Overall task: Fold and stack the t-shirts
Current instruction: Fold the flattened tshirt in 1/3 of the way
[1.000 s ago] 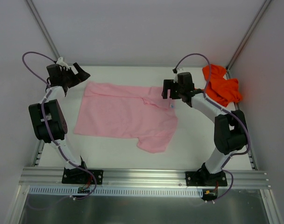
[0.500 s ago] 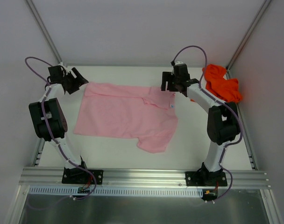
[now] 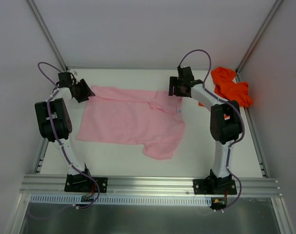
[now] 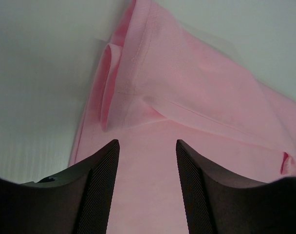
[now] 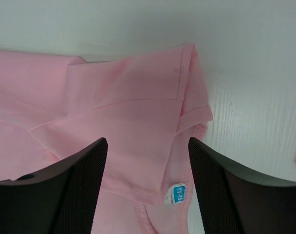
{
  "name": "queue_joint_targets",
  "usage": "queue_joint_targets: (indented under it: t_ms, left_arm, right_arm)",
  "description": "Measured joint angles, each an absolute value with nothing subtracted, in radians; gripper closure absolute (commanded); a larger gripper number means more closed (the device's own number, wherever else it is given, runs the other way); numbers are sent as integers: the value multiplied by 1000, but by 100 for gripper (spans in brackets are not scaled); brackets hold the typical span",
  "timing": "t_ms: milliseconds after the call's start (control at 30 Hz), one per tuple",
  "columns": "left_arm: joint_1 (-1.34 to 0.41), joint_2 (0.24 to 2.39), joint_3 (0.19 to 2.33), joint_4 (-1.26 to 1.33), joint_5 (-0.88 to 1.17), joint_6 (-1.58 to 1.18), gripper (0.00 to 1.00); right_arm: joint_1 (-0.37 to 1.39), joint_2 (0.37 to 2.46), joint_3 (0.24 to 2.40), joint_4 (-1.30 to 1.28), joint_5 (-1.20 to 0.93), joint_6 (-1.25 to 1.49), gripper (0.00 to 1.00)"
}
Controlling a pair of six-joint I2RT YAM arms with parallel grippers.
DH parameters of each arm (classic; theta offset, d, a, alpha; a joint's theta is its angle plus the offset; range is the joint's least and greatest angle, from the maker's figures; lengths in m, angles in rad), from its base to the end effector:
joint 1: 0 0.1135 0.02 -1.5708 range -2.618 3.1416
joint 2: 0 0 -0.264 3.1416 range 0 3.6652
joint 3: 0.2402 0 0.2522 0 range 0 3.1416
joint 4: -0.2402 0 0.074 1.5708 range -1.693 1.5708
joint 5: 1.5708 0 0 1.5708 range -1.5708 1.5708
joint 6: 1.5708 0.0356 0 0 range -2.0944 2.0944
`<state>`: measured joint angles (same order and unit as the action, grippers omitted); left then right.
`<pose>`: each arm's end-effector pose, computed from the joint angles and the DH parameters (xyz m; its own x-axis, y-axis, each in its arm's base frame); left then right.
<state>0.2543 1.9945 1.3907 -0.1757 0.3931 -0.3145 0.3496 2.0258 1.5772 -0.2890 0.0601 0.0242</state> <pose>0.4295 0.0976 0.1893 -0.6566 -0.4659 -0.5931 -0.1807 0.8606 -0.4761 0.4365 0.1569 0.2248 -0.6389 -0.2072 -0.7408 -0.2847 0.9583 -0.0225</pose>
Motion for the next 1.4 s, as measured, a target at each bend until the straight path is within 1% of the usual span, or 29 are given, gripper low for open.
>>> queue_joint_targets:
  t_ms: [33,167,267,333,433,633,900,1000,1033,1133,1167,1200,1233,1267,1400]
  left_arm:
    - [253,1995,1393,-179,394,-303,53]
    - [243,2003,1420,-194,390,-270,52]
    - [241,2013,1436,-197,376,-249,48]
    - [239,2019,1448,-208,352,-242,44]
    - [236,2038,1489,-223,324,-239,43]
    - [236,2094,1603,-234,258,-274,43]
    - [236,2126,1617,-247,226,-327,49]
    - [235,2138,1617,-252,230,-332,55]
    - [235,2140,1617,-252,231,-332,61]
    - [230,2141,1617,-252,236,-334,71]
    - [228,2141,1617,-251,237,-332,79]
    - [225,2141,1617,-250,239,-333,84]
    - [222,2141,1617,-251,241,-330,90]
    - [221,2141,1617,-252,247,-328,100]
    - [212,2141,1608,-242,253,-317,100]
  right_arm:
    - [349,2033,1585,-289,60,24,30]
    - [348,2043,1600,-294,59,24,30]
    - [348,2043,1607,-296,57,23,30]
    - [348,2043,1610,-297,56,23,31]
    - [348,2043,1611,-297,56,23,31]
    - [348,2043,1611,-304,56,23,31]
    - [348,2043,1612,-305,57,17,31]
    - [348,2043,1612,-305,56,15,31]
    - [348,2043,1612,-305,56,15,31]
    - [348,2043,1612,-305,56,15,31]
    - [348,2043,1612,-305,56,15,31]
    - [348,2043,1612,-305,57,15,31]
    - [348,2043,1612,-305,57,15,31]
    - [348,2043,1612,-305,57,15,31]
    - [348,2043,1612,-305,58,15,31]
